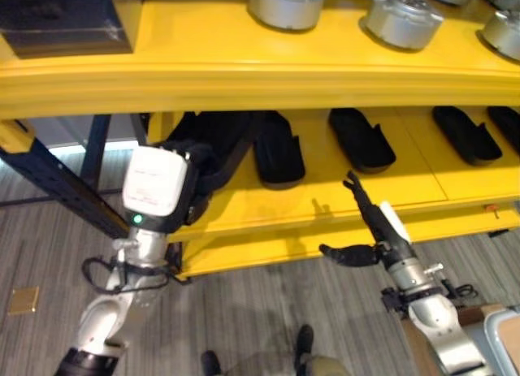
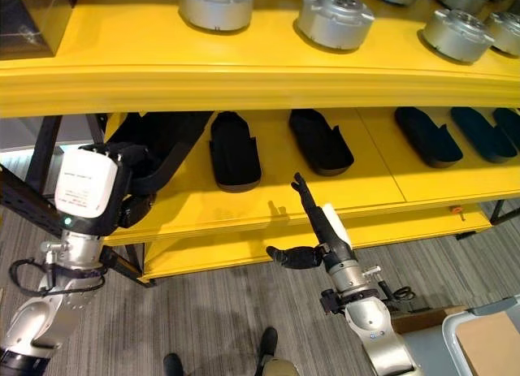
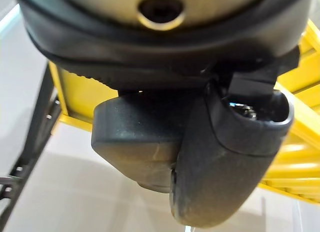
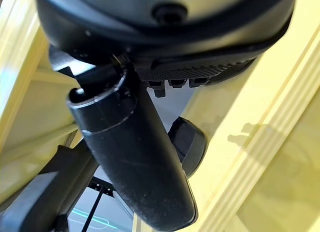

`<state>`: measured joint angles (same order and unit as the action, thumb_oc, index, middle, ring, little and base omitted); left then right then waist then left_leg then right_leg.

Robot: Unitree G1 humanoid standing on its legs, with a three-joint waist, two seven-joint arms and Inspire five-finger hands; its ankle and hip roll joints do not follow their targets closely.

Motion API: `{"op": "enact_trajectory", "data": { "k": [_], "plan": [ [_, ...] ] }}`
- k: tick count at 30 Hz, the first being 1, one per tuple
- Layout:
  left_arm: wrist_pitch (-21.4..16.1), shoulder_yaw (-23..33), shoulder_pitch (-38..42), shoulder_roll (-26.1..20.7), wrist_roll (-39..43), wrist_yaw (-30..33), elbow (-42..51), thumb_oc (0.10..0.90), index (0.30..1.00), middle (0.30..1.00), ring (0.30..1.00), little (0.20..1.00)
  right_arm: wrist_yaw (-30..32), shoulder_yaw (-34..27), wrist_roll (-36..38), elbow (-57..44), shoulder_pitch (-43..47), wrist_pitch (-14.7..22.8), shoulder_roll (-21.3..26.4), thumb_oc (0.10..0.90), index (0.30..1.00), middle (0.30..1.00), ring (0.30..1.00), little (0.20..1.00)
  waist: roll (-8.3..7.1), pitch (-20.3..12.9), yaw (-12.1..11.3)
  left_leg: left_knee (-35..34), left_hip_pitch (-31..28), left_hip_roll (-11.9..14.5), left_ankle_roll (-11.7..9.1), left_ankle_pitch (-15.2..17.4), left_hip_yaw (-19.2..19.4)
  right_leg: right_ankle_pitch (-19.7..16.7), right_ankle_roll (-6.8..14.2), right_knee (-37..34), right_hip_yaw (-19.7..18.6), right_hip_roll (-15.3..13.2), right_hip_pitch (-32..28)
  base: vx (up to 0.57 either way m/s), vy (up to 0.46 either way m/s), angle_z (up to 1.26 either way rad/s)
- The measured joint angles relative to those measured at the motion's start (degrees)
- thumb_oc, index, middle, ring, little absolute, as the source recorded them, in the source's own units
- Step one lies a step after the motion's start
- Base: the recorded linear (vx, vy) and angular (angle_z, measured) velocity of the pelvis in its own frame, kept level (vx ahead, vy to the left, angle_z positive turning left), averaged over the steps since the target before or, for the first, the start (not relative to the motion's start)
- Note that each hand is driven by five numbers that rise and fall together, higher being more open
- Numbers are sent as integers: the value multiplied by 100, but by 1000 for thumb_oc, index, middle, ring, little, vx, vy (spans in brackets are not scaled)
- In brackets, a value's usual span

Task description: Move parts from the plastic box to the shelf.

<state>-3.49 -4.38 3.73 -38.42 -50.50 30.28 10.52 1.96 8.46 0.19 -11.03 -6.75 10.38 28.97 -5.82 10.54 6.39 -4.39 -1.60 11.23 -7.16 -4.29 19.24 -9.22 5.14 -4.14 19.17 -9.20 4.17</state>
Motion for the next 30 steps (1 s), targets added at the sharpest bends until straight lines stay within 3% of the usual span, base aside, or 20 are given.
{"op": "enact_trajectory", "data": {
  "k": [14, 19, 22, 28, 30],
  "plan": [
    [1087, 482, 487, 370, 222, 304, -1704, 400, 300, 300, 300, 300, -212, 123, 157, -3, -122, -14, 60, 900, 1000, 1000, 1000, 1000, -338, -220, 226, -10, -23, 247, -129, -62, 401, -115, -151, -69, -340, 272, 242, -5, -25, -16],
    [1298, 757, 516, 346, 359, 539, -1735, 400, 300, 300, 300, 300, -281, 155, 232, -4, -145, -11, 141, 900, 1000, 1000, 1000, 1000, -426, -214, 296, -9, 63, 306, -169, -90, 499, -162, -197, -69, -441, 348, 399, -44, -25, -12],
    [1387, 760, 986, 290, 538, 824, -2181, 400, 300, 300, 300, 300, -294, 220, 335, -4, -153, -4, 225, 900, 1000, 1000, 1000, 1000, -518, -190, 279, -9, 163, 367, -214, -118, 545, -179, -220, -69, -464, 410, 528, -42, -12, -10],
    [1502, 628, 1518, -97, 759, 955, -3105, 400, 300, 300, 300, 300, -328, 395, 459, -9, 67, 37, 266, 900, 1000, 1000, 1000, 1000, -677, 185, 328, 4, 284, 436, -268, -160, 578, -181, -221, -68, -470, 482, 684, -55, -12, -5],
    [1508, 523, 1895, -133, 859, 1219, -3554, 400, 300, 300, 300, 300, -336, 496, 460, -9, 242, 40, 298, 900, 1000, 1000, 1000, 1000, -736, 552, 281, 76, 378, 497, -275, -168, 551, -220, -274, -21, -467, 521, 753, -65, -6, 2]
  ]
}}
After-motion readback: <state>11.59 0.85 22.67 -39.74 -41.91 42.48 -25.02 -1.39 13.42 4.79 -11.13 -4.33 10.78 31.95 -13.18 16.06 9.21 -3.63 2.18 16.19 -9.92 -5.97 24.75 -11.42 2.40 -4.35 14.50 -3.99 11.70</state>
